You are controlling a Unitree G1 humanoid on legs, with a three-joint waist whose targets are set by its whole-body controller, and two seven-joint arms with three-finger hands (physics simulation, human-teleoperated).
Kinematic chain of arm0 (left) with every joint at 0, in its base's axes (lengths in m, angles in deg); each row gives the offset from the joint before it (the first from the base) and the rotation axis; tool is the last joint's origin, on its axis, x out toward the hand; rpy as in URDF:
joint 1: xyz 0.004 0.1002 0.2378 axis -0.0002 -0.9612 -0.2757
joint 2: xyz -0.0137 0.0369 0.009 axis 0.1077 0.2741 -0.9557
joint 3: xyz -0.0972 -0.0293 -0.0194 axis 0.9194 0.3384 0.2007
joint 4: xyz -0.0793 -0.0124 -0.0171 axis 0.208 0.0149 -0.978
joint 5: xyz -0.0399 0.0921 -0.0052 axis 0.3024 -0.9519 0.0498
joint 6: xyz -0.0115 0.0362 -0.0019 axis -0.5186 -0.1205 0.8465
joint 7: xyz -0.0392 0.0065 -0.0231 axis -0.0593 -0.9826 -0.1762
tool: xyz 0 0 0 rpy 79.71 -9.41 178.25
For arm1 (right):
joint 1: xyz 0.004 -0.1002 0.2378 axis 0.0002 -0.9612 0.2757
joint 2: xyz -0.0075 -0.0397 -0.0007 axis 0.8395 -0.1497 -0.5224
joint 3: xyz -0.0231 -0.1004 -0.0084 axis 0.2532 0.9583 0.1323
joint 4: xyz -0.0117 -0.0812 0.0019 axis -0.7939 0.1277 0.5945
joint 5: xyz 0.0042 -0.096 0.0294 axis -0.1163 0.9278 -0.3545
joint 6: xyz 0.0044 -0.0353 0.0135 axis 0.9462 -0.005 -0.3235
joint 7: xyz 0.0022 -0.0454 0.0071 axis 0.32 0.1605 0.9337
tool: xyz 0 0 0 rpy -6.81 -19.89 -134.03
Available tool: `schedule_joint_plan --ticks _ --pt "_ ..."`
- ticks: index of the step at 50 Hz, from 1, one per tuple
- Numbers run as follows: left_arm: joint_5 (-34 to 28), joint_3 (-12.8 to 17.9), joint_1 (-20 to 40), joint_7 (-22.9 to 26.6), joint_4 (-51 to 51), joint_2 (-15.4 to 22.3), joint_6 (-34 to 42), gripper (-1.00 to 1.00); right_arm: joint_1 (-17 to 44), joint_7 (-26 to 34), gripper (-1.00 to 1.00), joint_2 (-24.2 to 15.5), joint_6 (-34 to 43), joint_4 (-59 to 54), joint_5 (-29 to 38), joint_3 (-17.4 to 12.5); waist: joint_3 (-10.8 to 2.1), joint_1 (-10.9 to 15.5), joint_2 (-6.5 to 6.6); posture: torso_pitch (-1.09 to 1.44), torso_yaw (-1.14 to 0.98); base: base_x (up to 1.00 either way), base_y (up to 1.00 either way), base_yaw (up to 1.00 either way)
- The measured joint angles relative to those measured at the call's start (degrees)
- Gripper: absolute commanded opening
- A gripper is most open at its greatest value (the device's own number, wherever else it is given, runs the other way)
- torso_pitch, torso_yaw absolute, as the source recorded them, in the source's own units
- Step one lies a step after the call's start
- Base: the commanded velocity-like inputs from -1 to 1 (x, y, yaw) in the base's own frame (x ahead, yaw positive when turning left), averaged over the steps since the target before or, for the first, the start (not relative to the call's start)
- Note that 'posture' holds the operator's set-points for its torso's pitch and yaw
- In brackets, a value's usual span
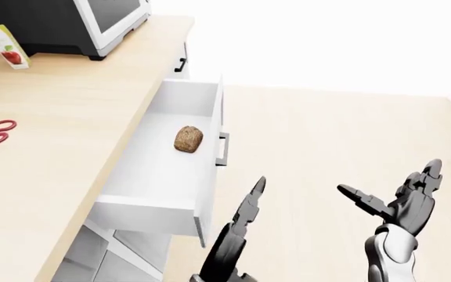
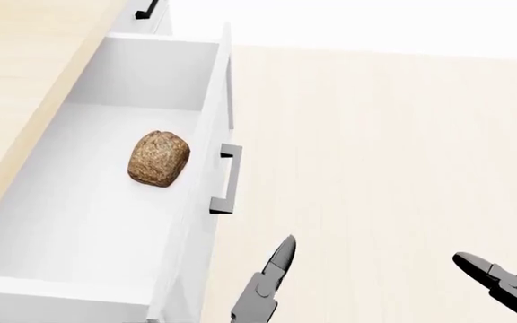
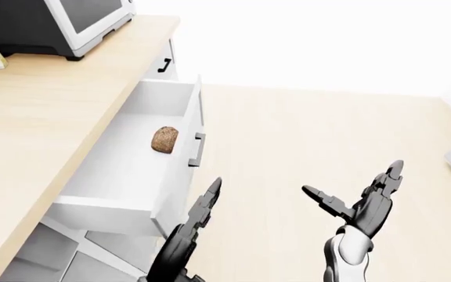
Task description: Close the right drawer.
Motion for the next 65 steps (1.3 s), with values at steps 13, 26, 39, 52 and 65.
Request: schedule_joint_plan --ticks 13,26,39,52,65 --pt "6.8 5.0 3.5 1.1 -5.8 -4.7 5.2 1.00 0.1 0.1 1.00 -0.1 -0.1 -0.3 -0.1 0.1 -0.07 -0.2 -0.26 0.00 0.00 0.00 0.00 0.00" --pt "10.7 8.7 5.3 -0.7 -10.4 -7.7 11.1 1.00 0.1 0.3 1.00 0.0 -0.3 -0.6 0.0 0.4 -0.06 -0.3 -0.44 0.00 0.00 0.00 0.00 0.00" --pt "12.6 11.4 7.5 -3.5 -12.6 -10.3 14.9 1.00 0.2 0.4 1.00 -0.1 -0.7 -0.9 0.0 0.4 -0.21 -0.5 -0.51 0.00 0.00 0.00 0.00 0.00" --pt "14.4 13.7 8.8 -11.1 -14.1 -12.7 14.7 1.00 0.0 0.2 1.00 -0.1 -0.6 -0.6 0.1 0.1 -0.48 -1.1 -0.37 0.00 0.00 0.00 0.00 0.00" --pt "17.0 16.2 9.6 -14.6 -15.4 -13.0 14.4 1.00 0.2 0.2 1.00 -0.2 -0.4 -0.8 0.1 0.3 -0.73 -1.1 -0.11 0.00 0.00 0.00 0.00 0.00"
